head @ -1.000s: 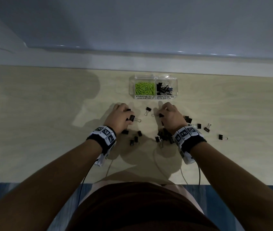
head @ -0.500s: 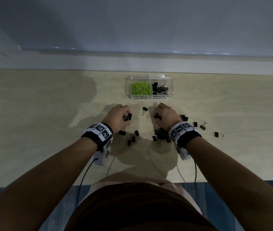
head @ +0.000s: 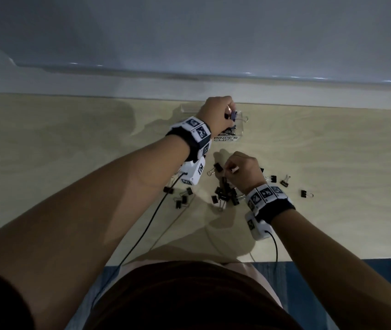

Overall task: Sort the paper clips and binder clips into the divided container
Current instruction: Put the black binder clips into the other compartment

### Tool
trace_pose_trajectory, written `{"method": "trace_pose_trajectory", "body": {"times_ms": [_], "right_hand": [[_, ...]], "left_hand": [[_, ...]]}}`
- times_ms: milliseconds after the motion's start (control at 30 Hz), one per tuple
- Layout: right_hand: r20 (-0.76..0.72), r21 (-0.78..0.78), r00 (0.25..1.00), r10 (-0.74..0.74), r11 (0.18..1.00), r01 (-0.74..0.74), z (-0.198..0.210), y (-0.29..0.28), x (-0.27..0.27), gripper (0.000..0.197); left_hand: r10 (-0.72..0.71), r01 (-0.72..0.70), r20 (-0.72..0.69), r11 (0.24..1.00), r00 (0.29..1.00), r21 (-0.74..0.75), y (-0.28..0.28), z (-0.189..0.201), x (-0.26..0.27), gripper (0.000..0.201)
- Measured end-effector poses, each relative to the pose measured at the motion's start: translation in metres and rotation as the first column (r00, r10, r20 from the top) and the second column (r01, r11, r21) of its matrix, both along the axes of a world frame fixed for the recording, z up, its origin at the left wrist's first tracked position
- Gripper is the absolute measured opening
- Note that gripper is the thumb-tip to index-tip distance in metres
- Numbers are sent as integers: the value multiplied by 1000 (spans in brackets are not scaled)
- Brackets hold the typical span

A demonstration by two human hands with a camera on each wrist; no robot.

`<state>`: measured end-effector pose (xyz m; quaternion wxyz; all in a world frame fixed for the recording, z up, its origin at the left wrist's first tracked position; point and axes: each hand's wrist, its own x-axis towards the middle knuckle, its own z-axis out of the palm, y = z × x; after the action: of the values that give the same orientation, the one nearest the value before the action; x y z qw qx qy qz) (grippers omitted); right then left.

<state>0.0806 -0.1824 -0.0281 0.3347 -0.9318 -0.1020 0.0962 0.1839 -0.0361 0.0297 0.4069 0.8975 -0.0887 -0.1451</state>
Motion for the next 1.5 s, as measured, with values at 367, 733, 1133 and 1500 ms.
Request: {"method": "trace_pose_trajectory", "body": {"times_ms": [367, 733, 1133, 1500], "right_hand": [[-1, -234, 896, 445, 871, -433, 12, 32, 10, 9], [-189, -269, 927, 325, 890, -367, 0, 18, 1, 26], [-32, -193, 966, 258, 946, -259, -11, 5, -10, 12], [-213, -234, 942, 260, 922, -307, -3, 7, 0, 18]], "left_hand": [[-244, 253, -67, 945, 967, 207, 102, -34, -98, 11], [-383, 376, -30, 887, 923, 266, 133, -70, -145, 25], [24, -11, -43, 958, 999, 286, 83, -77, -119, 27], [-28, 59, -90, 930, 996, 363, 70, -64, -106, 18]]}}
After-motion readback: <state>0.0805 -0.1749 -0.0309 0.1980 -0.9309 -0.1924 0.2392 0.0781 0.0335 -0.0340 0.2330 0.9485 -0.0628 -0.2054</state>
